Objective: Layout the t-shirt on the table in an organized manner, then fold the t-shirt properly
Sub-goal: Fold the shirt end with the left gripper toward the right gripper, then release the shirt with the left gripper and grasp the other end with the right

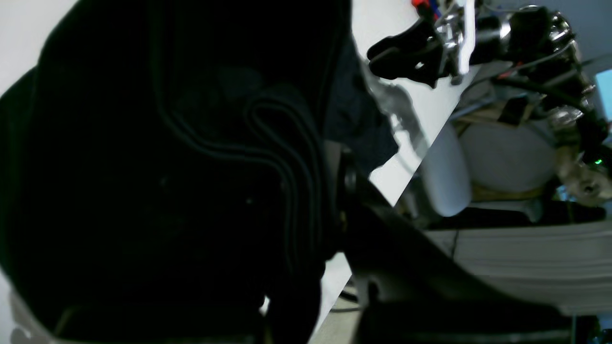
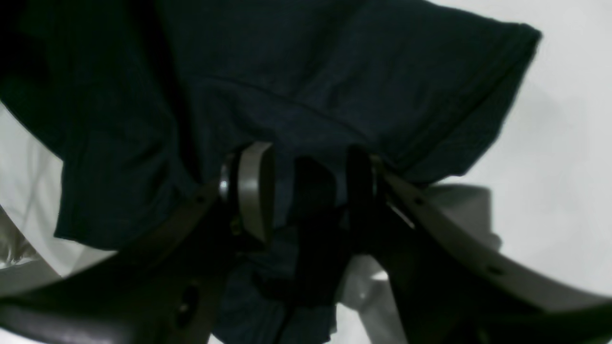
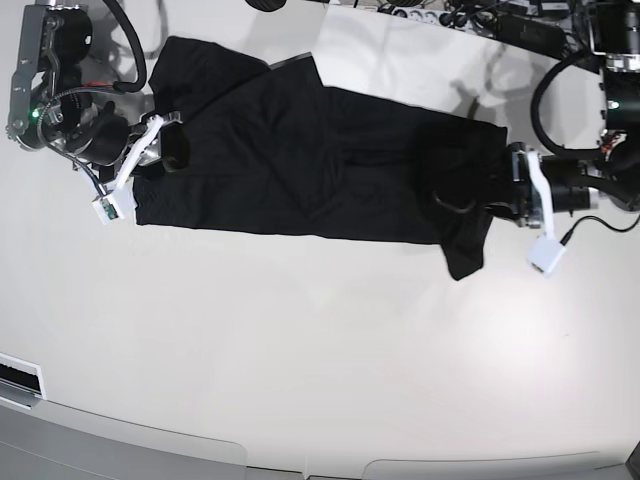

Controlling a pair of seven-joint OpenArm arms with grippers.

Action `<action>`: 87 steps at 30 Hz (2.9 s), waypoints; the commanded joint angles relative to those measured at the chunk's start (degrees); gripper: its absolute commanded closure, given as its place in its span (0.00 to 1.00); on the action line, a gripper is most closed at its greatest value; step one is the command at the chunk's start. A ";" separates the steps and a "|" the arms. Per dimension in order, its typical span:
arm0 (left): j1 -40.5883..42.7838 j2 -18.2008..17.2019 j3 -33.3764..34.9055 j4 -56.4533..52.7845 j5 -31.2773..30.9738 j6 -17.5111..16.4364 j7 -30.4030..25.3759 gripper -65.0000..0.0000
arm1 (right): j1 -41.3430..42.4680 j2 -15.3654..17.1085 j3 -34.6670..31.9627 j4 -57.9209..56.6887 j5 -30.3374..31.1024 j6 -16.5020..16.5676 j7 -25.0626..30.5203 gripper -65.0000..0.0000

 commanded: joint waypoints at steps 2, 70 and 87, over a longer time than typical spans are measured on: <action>-0.79 -0.55 0.85 0.79 -1.63 -0.28 -0.37 1.00 | 0.46 0.63 0.26 1.01 0.85 0.37 1.07 0.58; -1.75 -11.98 0.72 0.79 12.41 -0.28 -10.99 1.00 | 2.43 -4.90 10.60 -26.86 22.45 2.88 -9.57 0.64; -1.75 -11.98 0.72 0.79 13.27 -0.28 -11.02 1.00 | -2.62 -3.32 29.94 12.15 21.66 2.88 -22.38 1.00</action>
